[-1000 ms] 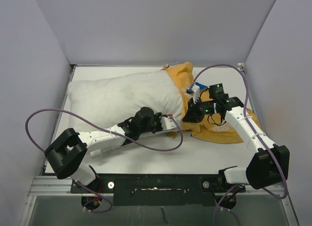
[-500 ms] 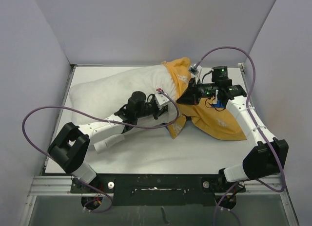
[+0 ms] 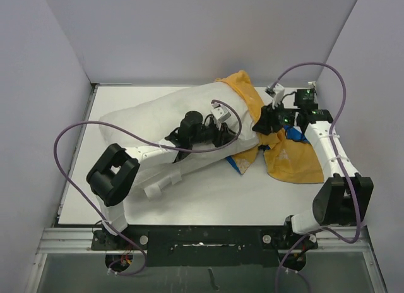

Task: Put the pillow into the pillowcase
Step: Stuff the pillow into the pillowcase.

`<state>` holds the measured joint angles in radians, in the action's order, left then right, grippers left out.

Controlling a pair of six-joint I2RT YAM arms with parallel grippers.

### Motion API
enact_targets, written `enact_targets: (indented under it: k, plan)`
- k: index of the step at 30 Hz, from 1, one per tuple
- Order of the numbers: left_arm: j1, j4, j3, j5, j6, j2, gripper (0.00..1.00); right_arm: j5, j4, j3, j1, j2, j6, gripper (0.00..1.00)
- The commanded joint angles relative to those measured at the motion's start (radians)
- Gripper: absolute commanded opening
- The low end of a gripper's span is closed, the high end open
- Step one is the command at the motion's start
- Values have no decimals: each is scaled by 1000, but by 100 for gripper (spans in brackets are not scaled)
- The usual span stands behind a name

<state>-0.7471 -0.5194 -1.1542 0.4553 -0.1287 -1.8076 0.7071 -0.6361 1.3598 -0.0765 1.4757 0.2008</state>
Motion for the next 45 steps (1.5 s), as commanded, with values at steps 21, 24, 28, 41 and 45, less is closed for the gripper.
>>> enact_targets:
  k: [21,24,28,41,45]
  plan:
    - [-264,488,-68,-231,889,205,77,422,849,-910,387,-366,-509,98]
    - [-264,426,-140,-255,967,81,77,290,944,-935,314,-303,-528,98]
    - [-263,316,-202,-319,971,-60,77,153,980,-909,258,-151,-553,98]
    - [-198,152,-252,-395,775,-158,0,-128,1332,-879,145,134,-798,92]
    - [-172,171,-271,-346,722,-130,0,-209,1369,-866,98,166,-825,83]
